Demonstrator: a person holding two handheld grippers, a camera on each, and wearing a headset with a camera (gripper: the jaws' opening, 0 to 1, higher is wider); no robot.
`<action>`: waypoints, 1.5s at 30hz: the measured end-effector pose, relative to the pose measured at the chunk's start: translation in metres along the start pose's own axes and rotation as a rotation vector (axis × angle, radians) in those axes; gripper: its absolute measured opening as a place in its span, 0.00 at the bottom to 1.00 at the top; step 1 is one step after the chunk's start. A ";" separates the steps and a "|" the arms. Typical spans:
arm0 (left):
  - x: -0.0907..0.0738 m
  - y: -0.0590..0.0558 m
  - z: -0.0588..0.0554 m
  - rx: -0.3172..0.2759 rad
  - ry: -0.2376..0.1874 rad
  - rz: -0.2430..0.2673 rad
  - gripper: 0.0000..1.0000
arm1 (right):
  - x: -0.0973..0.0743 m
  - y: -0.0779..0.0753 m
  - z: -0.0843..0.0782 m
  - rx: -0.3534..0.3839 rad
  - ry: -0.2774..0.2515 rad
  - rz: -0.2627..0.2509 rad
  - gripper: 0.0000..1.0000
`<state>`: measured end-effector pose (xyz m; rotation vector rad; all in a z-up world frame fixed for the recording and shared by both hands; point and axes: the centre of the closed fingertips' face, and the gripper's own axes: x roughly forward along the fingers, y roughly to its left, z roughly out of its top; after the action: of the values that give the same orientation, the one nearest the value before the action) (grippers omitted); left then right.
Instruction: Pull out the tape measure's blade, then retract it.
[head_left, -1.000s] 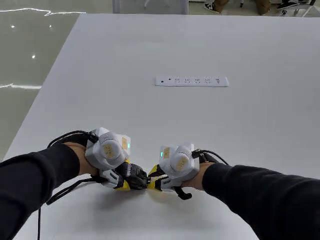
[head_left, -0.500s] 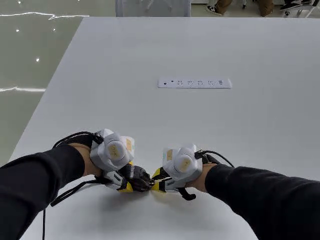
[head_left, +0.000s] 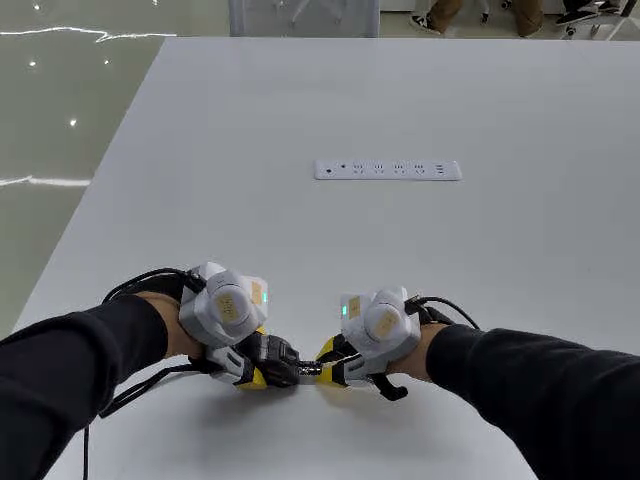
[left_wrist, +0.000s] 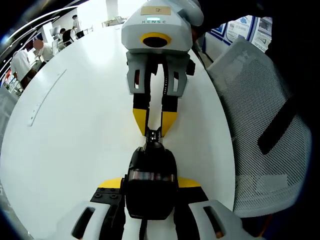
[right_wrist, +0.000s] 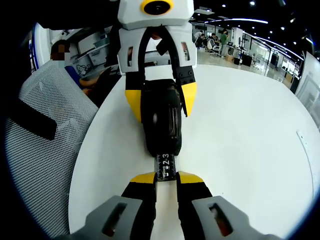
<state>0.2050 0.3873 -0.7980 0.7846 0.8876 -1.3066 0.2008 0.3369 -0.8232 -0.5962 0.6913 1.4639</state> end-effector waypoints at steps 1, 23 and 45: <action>0.000 0.000 0.000 0.000 -0.001 0.000 0.33 | 0.001 0.001 0.001 0.000 0.004 -0.003 0.12; -0.001 0.000 -0.001 -0.015 0.000 0.008 0.33 | 0.010 0.001 0.007 -0.035 -0.001 -0.026 0.11; -0.001 0.000 -0.001 -0.034 0.002 0.023 0.33 | -0.012 -0.003 -0.017 0.002 0.032 -0.026 0.11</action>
<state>0.2052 0.3887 -0.7973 0.7671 0.8979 -1.2677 0.2026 0.3159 -0.8264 -0.6261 0.7070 1.4319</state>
